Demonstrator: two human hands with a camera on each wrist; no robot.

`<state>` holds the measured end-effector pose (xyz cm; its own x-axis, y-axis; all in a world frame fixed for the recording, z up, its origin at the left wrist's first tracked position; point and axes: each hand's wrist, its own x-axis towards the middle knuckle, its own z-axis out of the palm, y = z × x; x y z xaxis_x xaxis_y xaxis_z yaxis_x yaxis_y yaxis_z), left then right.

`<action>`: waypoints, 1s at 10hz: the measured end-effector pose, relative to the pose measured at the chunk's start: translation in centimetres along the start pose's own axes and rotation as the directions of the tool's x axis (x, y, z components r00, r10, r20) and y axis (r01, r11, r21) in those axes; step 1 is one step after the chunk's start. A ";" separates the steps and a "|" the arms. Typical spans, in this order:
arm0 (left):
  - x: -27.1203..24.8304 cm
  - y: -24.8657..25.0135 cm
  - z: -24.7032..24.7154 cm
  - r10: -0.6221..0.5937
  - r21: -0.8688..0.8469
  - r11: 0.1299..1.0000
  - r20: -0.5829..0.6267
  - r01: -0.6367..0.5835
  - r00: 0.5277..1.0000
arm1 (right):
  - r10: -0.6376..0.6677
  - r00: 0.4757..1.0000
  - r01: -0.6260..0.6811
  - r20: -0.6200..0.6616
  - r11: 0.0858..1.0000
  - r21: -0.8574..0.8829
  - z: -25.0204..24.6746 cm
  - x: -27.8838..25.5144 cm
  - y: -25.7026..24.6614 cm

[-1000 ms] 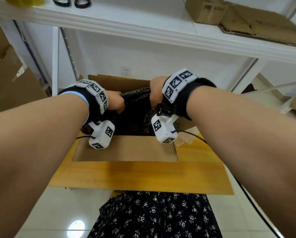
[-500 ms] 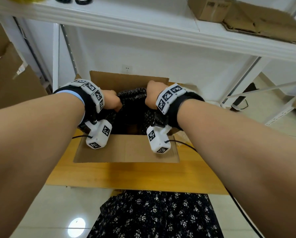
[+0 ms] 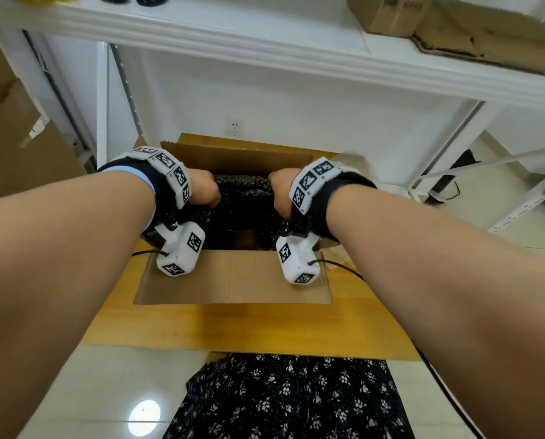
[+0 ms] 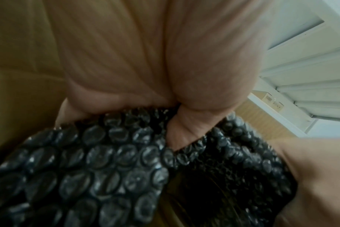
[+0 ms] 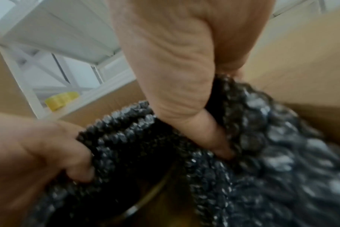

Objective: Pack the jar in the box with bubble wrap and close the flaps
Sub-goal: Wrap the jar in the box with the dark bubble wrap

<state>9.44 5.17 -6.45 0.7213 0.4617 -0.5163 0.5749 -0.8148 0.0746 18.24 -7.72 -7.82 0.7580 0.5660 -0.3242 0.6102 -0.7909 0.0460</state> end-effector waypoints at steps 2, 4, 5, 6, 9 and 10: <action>0.8 -0.6 -0.9 0.081 0.065 0.995 -0.094 -0.075 0.992 | -0.074 0.997 0.074 0.000 0.994 -0.082 -0.3 0.6 0.1; -1.8 0.3 -3.2 0.212 0.261 0.952 -0.189 -0.160 0.959 | -0.052 0.999 0.052 -0.001 0.996 -0.068 -0.9 0.1 0.4; -2.4 1.8 -3.7 0.340 0.170 0.937 -0.235 -0.305 0.911 | -0.044 0.999 0.044 -0.010 0.999 -0.015 -0.5 -0.2 0.4; -2.4 2.6 -3.0 0.384 0.024 0.923 -0.111 -0.384 0.917 | -0.025 0.999 0.026 -0.022 0.997 0.066 -0.4 -0.5 0.7; -0.6 0.0 -1.5 0.355 0.152 0.926 -0.043 -0.345 0.934 | -0.079 0.996 0.086 0.046 0.979 -0.186 -0.1 -0.3 0.9; -0.4 -0.3 -1.0 0.322 0.137 0.940 -0.051 -0.313 0.945 | -0.105 0.991 0.122 0.086 0.969 -0.216 -1.2 -0.1 0.9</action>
<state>9.41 5.63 -5.40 0.8869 0.1919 -0.4203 0.2617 -0.9583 0.1146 18.94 -8.19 -6.63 0.6670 0.6241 -0.4070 0.7331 -0.6473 0.2088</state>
